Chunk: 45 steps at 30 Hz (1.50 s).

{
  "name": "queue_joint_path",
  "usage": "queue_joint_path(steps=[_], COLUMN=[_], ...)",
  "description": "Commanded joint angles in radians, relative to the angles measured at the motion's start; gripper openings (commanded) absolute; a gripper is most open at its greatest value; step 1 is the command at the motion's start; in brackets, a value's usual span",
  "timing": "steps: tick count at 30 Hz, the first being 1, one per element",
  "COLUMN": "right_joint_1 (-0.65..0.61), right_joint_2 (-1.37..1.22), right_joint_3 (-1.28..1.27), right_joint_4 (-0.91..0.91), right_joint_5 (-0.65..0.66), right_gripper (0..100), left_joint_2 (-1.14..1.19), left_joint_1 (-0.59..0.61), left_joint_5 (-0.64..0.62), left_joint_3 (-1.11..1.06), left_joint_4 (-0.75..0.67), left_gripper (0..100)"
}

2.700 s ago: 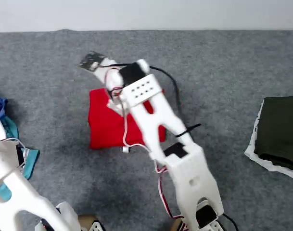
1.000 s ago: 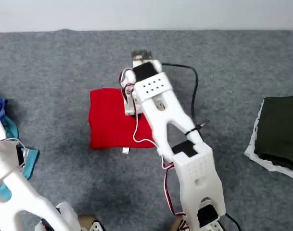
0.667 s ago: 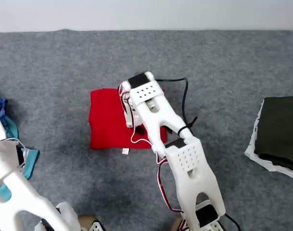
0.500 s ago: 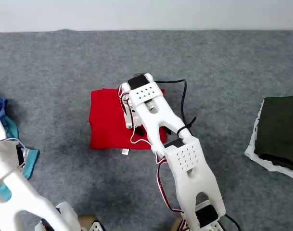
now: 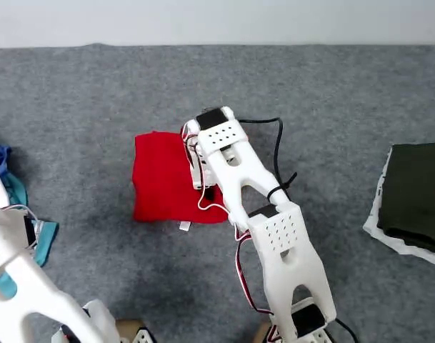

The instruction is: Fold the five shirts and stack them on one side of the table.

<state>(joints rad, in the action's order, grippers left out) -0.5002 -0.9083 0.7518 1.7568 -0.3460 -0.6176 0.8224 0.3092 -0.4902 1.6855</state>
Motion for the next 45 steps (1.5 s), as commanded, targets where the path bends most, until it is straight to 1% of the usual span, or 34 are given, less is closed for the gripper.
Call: queue_joint_path(steps=[1, 4, 6, 10, 13, 16, 18, 20, 25, 27, 28, 32, 34, 37, 39, 41, 43, 45], right_joint_1=[0.059, 0.116, 0.163, 0.315, 0.443, 0.529, 0.541, 0.535, 0.504, 0.507, 0.510, 0.519, 0.518, 0.493, 0.483, 0.478, 0.463, 0.420], right_joint_2=[0.097, 0.194, 0.262, 0.358, 0.351, 0.320, 0.289, 0.252, 0.147, 0.119, 0.110, 0.099, 0.104, 0.107, 0.108, 0.110, 0.108, 0.110], right_joint_3=[-0.005, -0.071, -0.143, -0.239, -0.229, -0.175, -0.112, -0.051, 0.114, 0.192, 0.229, 0.356, 0.394, 0.448, 0.459, 0.460, 0.459, 0.433], right_joint_4=[0.039, 0.039, 0.039, 0.038, 0.025, -0.025, -0.062, -0.087, -0.131, -0.125, -0.124, -0.119, -0.076, 0.025, 0.042, 0.041, 0.041, 0.041], right_joint_5=[0.138, 0.290, 0.414, 0.756, 1.030, 1.316, 1.422, 1.467, 1.478, 1.462, 1.421, 1.158, 1.063, 0.918, 0.804, 0.709, 0.667, 0.664], right_gripper=[0.9, 0.9, 0.9, 0.9, 0.9, 0.9, 0.9, 0.9, 1.8, 7.6, 11.2, 22.1, 24.2, 24.3, 24.0, 20.8, 12.1, 0.8], left_joint_2=[-0.015, -0.015, -0.015, -0.015, -0.015, -0.018, -0.021, -0.021, -0.023, -0.023, -0.023, -0.023, -0.021, -0.021, -0.020, -0.020, -0.020, -0.021], left_joint_1=[-0.009, -0.009, -0.009, -0.009, -0.009, -0.011, -0.011, -0.011, -0.011, -0.009, -0.009, -0.009, -0.009, -0.009, -0.009, -0.009, -0.009, -0.009], left_joint_5=[-0.009, -0.009, -0.009, -0.009, -0.011, -0.011, -0.011, -0.011, -0.011, -0.009, -0.008, -0.006, -0.006, -0.006, -0.006, -0.006, -0.009, -0.009], left_joint_3=[-0.001, -0.001, -0.001, -0.001, -0.010, -0.054, -0.082, -0.093, -0.088, -0.091, -0.094, -0.094, -0.094, -0.096, -0.096, -0.096, -0.096, -0.096], left_joint_4=[-0.018, -0.018, -0.018, -0.020, -0.034, -0.061, -0.077, -0.077, -0.071, -0.068, -0.068, -0.074, -0.075, -0.075, -0.075, -0.075, -0.075, -0.075], left_gripper=[1, 1, 1, 1, 1, 1, 1, 1, 1, 1, 1, 1, 1, 1, 1, 1, 1, 1])
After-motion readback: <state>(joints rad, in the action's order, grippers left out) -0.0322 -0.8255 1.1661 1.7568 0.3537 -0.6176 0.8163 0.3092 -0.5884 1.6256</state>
